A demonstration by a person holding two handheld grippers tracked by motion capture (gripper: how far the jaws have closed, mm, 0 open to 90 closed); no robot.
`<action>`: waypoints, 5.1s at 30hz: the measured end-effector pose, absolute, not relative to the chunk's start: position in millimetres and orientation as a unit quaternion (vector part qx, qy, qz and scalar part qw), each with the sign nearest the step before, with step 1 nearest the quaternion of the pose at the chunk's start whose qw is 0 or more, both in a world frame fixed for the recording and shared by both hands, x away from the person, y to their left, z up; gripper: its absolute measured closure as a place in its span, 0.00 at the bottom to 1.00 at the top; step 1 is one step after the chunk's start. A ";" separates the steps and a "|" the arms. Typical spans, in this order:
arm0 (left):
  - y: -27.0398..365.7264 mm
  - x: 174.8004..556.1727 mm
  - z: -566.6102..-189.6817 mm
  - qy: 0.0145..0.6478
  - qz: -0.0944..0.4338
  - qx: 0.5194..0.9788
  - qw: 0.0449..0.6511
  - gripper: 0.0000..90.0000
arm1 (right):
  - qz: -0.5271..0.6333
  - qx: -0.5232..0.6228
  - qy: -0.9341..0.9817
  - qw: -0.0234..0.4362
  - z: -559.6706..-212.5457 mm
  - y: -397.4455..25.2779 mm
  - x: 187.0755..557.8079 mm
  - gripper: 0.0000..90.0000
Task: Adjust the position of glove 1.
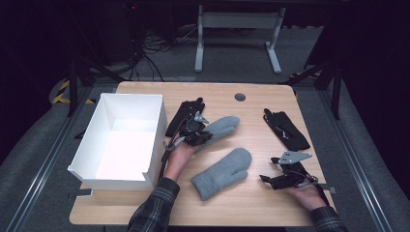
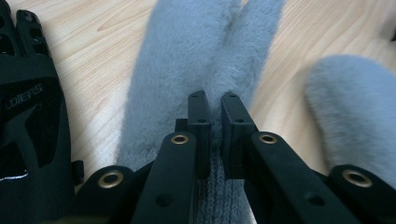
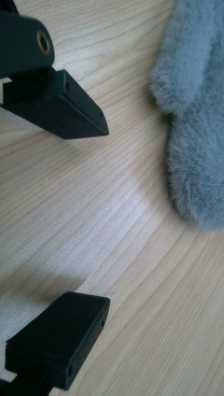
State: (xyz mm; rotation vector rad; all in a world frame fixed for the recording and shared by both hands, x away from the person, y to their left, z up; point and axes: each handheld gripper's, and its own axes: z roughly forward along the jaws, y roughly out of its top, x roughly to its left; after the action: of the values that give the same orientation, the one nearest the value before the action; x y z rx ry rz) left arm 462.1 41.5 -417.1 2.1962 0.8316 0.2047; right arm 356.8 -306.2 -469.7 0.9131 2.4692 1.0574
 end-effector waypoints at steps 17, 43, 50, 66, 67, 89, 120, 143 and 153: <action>44.1 408.0 -382.0 0.303 0.061 0.857 0.412 0.95 | 0.367 0.320 0.860 0.153 -469.6 -306.1 356.6 0.17; 28.5 350.1 -395.4 0.278 0.022 0.871 0.405 0.87 | 0.367 0.322 0.859 0.154 -469.6 -305.8 356.7 0.17; 29.8 349.6 -388.7 0.259 0.017 0.866 0.427 0.64 | 0.367 0.324 0.858 0.154 -469.5 -305.5 356.4 0.17; 62.1 380.9 -392.9 0.321 0.067 0.849 0.415 0.92 | 0.429 0.255 0.862 0.084 -436.4 -277.2 330.2 0.88; 64.7 383.0 -395.4 0.327 0.064 0.849 0.409 0.95 | 0.436 0.245 0.863 0.073 -434.1 -271.2 327.3 0.92; 70.6 379.7 -419.6 0.350 0.040 0.861 0.367 1.00 | 0.435 0.134 0.890 -0.007 -447.3 -147.4 323.0 1.00; 60.5 373.3 -430.5 0.329 -0.010 0.882 0.336 1.00 | 0.390 0.196 0.899 0.034 -453.7 -213.6 323.1 1.00; 67.0 375.1 -409.3 0.346 0.017 0.857 0.381 0.69 | 0.368 0.236 0.896 0.078 -456.2 -239.4 346.0 0.74; 37.6 393.4 -405.6 0.278 -0.006 0.869 0.409 0.30 | 0.359 0.294 0.877 0.125 -460.5 -275.5 352.6 0.33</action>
State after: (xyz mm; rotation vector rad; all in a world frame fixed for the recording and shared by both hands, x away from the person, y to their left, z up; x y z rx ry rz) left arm 393.4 37.6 -405.6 2.1900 0.7010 -0.0163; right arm 352.6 -275.5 -460.5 0.8556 2.5555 1.0462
